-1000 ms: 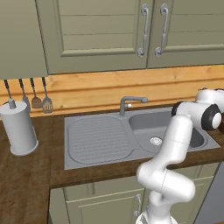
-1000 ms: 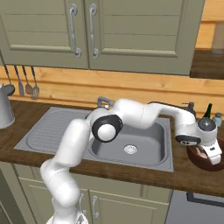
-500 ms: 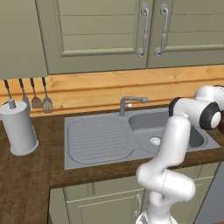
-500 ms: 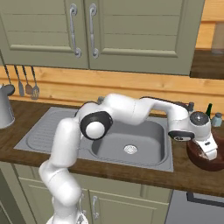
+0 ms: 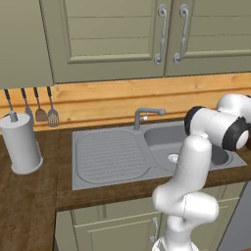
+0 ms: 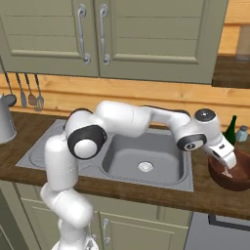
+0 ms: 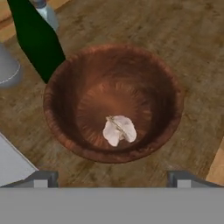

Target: Pick the garlic from the sink and place it in the bowl. Then pick the bowl and place it in the microwave. Then close the microwave door and press the start button.

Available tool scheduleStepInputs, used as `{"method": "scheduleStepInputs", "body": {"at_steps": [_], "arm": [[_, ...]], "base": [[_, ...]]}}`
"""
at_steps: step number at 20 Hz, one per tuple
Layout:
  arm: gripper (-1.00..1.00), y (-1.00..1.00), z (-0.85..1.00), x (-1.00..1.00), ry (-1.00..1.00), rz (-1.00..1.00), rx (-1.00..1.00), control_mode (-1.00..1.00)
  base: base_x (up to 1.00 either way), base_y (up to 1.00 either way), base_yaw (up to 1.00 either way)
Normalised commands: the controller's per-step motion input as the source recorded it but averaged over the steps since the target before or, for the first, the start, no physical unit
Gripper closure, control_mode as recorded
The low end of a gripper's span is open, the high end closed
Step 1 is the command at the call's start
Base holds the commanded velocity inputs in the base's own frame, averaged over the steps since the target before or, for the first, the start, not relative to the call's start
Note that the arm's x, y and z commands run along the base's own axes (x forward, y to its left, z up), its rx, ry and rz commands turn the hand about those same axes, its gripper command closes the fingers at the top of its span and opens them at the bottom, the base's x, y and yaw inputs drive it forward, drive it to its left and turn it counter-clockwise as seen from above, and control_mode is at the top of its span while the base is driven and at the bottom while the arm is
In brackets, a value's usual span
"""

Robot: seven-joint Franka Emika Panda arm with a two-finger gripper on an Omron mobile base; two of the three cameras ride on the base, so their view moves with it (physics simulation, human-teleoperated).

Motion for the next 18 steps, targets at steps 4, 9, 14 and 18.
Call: {"method": "scheduleStepInputs", "body": {"at_steps": [4,9,14,18], "arm": [[-1.00,0.21,0.05,0.00,0.23,0.37,-0.08,-1.00],[-1.00,-0.03,-0.02,0.20,0.24,0.29,-0.02,-1.00],[-1.00,-0.04,-0.10,0.37,0.30,0.19,0.00,-1.00],[-1.00,-0.25,-0.25,0.38,0.09,0.18,0.12,-1.00]], "base": [[0.00,0.00,0.00],[0.00,0.00,0.00],[0.00,0.00,0.00],[0.00,0.00,0.00]]}}
